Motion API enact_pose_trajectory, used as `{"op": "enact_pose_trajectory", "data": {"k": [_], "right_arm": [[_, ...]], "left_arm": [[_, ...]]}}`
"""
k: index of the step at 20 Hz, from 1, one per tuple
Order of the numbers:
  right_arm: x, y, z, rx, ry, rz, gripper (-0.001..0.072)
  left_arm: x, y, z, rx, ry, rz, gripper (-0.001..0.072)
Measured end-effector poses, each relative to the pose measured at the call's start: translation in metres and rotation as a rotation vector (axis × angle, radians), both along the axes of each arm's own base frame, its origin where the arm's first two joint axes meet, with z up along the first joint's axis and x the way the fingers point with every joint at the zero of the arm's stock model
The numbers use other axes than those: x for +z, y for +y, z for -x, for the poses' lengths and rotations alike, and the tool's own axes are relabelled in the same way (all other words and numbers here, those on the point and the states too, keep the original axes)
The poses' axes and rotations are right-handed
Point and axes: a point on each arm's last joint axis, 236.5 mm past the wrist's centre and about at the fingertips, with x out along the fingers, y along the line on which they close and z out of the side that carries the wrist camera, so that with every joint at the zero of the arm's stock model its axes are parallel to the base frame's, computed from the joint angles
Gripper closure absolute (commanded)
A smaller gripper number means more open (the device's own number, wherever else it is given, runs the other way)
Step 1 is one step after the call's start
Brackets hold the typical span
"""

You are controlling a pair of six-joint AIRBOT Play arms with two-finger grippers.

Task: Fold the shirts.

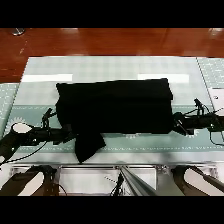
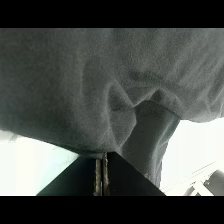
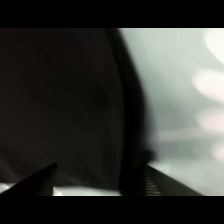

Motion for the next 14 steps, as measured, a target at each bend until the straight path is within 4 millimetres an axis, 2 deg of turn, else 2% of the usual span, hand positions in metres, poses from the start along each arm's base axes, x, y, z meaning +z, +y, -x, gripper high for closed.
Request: {"op": "enact_pose_trajectory", "data": {"k": [1,2,4,8,11,14], "right_arm": [[-0.001,-0.002,-0.006,-0.001,-0.018,0.007,0.0589],[-0.001,-0.005,-0.01,0.009,-0.036,0.018,0.0689],[0.006,0.0,-0.018,0.027,-0.07,-0.008,0.0689],[0.026,-0.002,-0.037,0.075,-0.138,-0.013,0.069],[0.048,-0.01,-0.065,0.082,-0.209,0.001,0.069],[0.069,-0.008,-0.102,0.096,-0.278,-0.009,0.0689]], "left_arm": [[0.0,0.0,0.0,0.0,0.0,0.0,0.0678],[0.001,0.0,-0.002,0.001,-0.004,0.0,0.0677],[0.007,0.003,-0.01,0.008,-0.025,0.001,0.0678],[0.04,0.014,-0.053,0.03,-0.143,-0.011,0.0679],[0.07,0.025,-0.089,0.055,-0.248,-0.032,0.0679],[0.084,0.038,-0.124,0.099,-0.294,-0.055,0.0679]]}}
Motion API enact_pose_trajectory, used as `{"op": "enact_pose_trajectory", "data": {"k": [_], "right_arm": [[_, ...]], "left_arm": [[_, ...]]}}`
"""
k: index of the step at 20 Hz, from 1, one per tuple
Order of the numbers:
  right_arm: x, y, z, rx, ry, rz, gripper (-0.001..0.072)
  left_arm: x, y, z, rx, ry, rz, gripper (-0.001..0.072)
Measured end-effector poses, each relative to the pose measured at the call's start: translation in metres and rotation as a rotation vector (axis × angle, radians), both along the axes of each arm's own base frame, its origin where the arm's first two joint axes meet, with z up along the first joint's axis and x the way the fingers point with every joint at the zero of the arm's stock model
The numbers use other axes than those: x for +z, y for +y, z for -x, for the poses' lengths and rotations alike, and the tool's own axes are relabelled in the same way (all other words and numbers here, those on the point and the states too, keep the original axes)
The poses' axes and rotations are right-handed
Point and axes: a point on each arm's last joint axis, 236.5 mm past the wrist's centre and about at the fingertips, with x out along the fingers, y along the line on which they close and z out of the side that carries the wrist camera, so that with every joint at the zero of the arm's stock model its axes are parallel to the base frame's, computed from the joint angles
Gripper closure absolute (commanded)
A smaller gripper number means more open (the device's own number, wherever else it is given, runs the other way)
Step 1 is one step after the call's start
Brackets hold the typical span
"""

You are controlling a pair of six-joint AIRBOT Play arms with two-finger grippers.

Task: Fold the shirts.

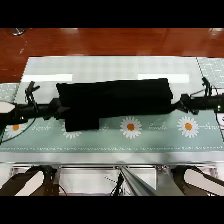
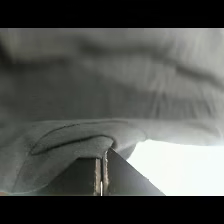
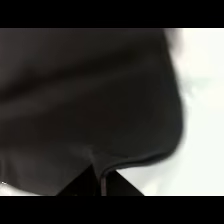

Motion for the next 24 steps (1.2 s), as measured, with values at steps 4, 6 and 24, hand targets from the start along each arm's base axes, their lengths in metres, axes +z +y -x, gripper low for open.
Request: {"op": "enact_pose_trajectory", "data": {"k": [4,6,24], "right_arm": [[0.015,0.004,-0.058,0.012,-0.053,0.002,0.069],[0.016,0.006,-0.084,0.016,-0.063,0.003,0.069],[-0.018,-0.047,-0.161,-0.081,-0.013,-0.081,0.0089]], "left_arm": [[0.0,0.007,-0.047,0.018,0.012,0.005,0.0679],[-0.003,0.009,-0.072,0.01,0.018,0.007,0.0679],[-0.023,0.068,-0.139,-0.102,0.169,-0.043,0.0007]]}}
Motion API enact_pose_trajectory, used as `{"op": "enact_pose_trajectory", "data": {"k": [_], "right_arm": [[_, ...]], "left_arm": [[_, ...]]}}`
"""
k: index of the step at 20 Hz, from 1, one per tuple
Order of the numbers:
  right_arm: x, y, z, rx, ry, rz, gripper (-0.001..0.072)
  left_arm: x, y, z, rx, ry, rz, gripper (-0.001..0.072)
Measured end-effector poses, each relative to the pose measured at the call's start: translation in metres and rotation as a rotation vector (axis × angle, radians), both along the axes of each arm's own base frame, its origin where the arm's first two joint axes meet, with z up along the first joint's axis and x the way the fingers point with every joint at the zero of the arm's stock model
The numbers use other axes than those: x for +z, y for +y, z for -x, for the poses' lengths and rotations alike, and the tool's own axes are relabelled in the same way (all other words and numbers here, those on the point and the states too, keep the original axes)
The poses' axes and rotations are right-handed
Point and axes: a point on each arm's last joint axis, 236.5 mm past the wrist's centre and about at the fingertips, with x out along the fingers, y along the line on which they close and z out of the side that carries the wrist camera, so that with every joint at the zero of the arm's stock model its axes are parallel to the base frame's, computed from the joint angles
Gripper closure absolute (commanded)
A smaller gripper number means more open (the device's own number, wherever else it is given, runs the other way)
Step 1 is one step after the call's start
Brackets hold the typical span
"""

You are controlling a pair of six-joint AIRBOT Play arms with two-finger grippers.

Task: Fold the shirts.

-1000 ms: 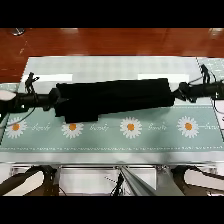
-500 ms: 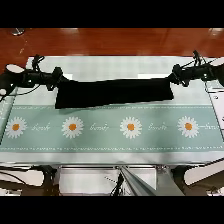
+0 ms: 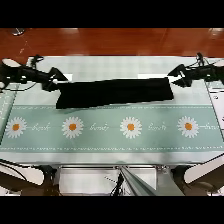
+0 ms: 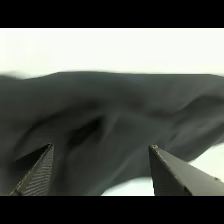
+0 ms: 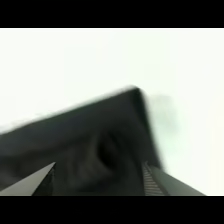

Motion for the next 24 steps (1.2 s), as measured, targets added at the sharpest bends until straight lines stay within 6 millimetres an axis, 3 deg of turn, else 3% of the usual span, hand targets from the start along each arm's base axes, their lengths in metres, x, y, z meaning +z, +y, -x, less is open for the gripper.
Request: {"op": "enact_pose_trajectory", "data": {"k": [4,7,8,12,13,14,15,16,17,20,24], "right_arm": [[-0.009,-0.032,0.033,0.008,0.088,-0.022,0.0089],[-0.023,-0.027,0.046,0.043,0.137,-0.04,0.0089],[-0.026,-0.02,0.047,0.059,0.144,-0.049,0.0089],[-0.035,0.02,0.042,0.125,0.149,-0.08,0.0096],[-0.036,0.031,0.04,0.144,0.15,-0.086,0.0169],[-0.038,0.04,0.04,0.164,0.151,-0.082,0.0408],[-0.043,0.047,0.041,0.182,0.156,-0.067,0.066],[-0.043,0.054,0.042,0.197,0.162,-0.071,0.0689],[-0.038,0.062,0.043,0.215,0.16,-0.081,0.069],[-0.014,0.069,0.055,0.288,0.142,-0.051,0.069],[0.052,0.072,0.083,0.367,0.016,0.06,0.069]], "left_arm": [[0.005,0.088,0.055,0.08,0.107,-0.215,0.0007],[0.007,0.101,0.088,0.176,0.083,-0.249,0.0007],[0.01,0.095,0.094,0.193,0.045,-0.241,0.0007],[0.026,0.041,0.107,0.18,-0.121,-0.14,0.0007],[0.031,0.023,0.108,0.153,-0.15,-0.104,0.0007],[0.036,0.006,0.109,0.123,-0.177,-0.074,0.0009],[0.039,-0.009,0.11,0.092,-0.197,-0.056,0.007],[0.041,-0.023,0.112,0.062,-0.211,-0.038,0.046],[0.043,-0.034,0.112,0.04,-0.224,-0.027,0.0667],[0.046,-0.062,0.118,-0.032,-0.242,0.001,0.0677],[0.046,-0.105,0.131,-0.158,-0.257,0.017,0.0679]]}}
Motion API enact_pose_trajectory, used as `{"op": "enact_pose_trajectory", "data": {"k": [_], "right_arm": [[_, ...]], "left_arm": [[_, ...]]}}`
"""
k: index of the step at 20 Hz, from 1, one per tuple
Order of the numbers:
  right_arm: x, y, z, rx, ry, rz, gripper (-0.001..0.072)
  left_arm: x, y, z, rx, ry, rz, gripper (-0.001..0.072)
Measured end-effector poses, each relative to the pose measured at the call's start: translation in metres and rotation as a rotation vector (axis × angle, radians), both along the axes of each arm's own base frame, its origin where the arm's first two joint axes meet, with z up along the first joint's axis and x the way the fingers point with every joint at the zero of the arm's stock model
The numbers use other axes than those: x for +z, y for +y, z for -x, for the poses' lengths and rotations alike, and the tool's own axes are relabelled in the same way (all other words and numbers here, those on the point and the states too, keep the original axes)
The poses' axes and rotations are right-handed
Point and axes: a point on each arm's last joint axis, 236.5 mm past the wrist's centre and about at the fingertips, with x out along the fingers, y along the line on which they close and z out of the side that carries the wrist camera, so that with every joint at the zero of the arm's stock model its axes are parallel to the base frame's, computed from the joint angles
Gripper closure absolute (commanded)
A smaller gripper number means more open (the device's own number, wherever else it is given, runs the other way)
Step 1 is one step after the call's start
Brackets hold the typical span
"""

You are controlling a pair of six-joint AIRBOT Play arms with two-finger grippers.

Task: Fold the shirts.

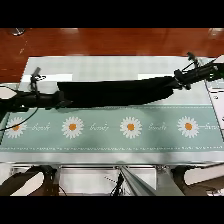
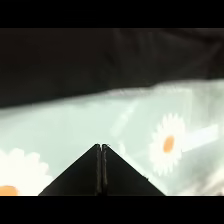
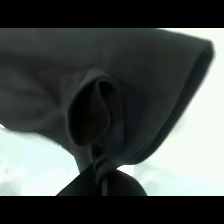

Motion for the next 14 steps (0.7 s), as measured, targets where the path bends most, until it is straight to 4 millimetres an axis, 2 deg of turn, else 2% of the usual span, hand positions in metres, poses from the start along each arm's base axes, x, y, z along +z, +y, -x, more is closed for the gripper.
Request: {"op": "enact_pose_trajectory", "data": {"k": [3,6,10,14], "right_arm": [[0.044,0.004,0.043,0.018,-0.102,0.076,0.069],[0.079,0.014,0.094,0.004,-0.196,0.13,0.069],[0.112,0.03,0.152,-0.042,-0.291,0.151,0.069],[0.132,0.041,0.191,-0.065,-0.348,0.157,0.069]], "left_arm": [[-0.004,-0.047,0.007,-0.08,-0.012,-0.004,0.068],[-0.011,-0.104,0.011,-0.18,-0.016,-0.01,0.068],[-0.018,-0.189,0.013,-0.334,-0.006,-0.001,0.0679],[-0.031,-0.273,0.024,-0.472,0.018,0.016,0.0679]]}}
